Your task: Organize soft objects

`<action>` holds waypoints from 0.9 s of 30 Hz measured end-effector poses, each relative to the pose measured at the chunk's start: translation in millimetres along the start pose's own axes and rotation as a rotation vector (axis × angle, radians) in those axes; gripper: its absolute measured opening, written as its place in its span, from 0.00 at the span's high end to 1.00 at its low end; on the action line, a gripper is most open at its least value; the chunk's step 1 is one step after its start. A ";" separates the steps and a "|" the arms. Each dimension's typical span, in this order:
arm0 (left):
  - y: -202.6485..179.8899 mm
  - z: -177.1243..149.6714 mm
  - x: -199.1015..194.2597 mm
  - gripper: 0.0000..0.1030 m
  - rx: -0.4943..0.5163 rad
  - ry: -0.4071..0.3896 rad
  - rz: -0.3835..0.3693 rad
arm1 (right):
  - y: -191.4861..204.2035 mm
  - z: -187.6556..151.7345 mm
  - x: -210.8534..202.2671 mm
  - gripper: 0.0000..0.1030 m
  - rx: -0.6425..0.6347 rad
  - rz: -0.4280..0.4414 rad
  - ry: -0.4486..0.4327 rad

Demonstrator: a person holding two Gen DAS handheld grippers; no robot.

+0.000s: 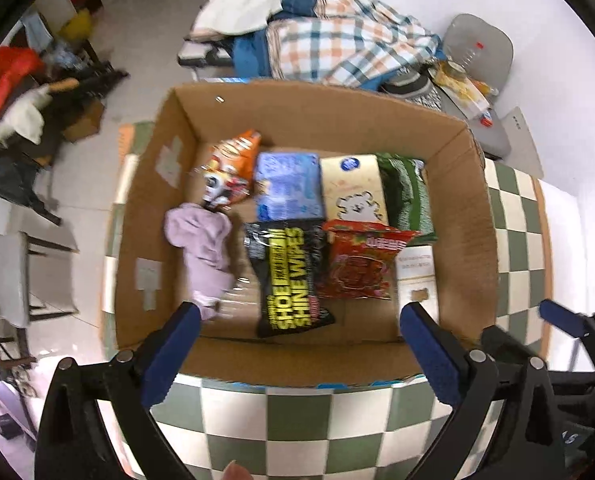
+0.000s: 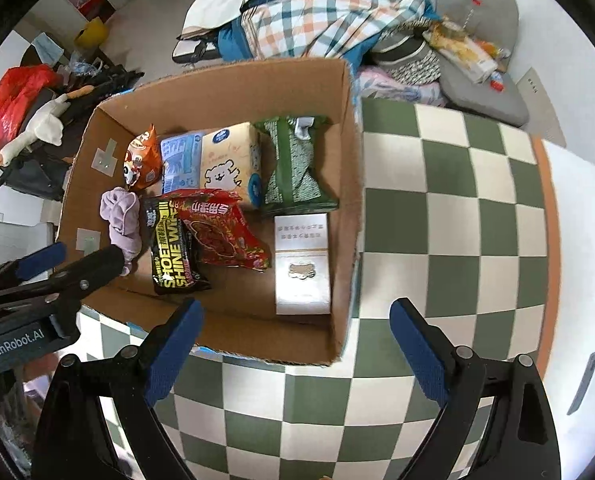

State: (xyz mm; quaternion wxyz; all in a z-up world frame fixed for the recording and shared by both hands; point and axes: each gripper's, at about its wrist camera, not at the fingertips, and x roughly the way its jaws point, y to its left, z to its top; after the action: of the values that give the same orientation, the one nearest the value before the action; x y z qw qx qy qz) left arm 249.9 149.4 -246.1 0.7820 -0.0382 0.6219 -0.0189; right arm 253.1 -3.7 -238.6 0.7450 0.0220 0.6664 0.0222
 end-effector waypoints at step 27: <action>-25.6 -76.0 -172.1 0.00 0.007 -0.264 0.020 | -16.9 -84.2 -157.8 0.00 0.049 0.007 -0.274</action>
State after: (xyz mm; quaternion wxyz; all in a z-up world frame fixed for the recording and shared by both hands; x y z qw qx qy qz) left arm 137.5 134.4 -93.9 0.8574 -0.0313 0.5137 -0.0080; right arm 152.0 -30.1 -92.5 0.8281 0.0453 0.5587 0.0051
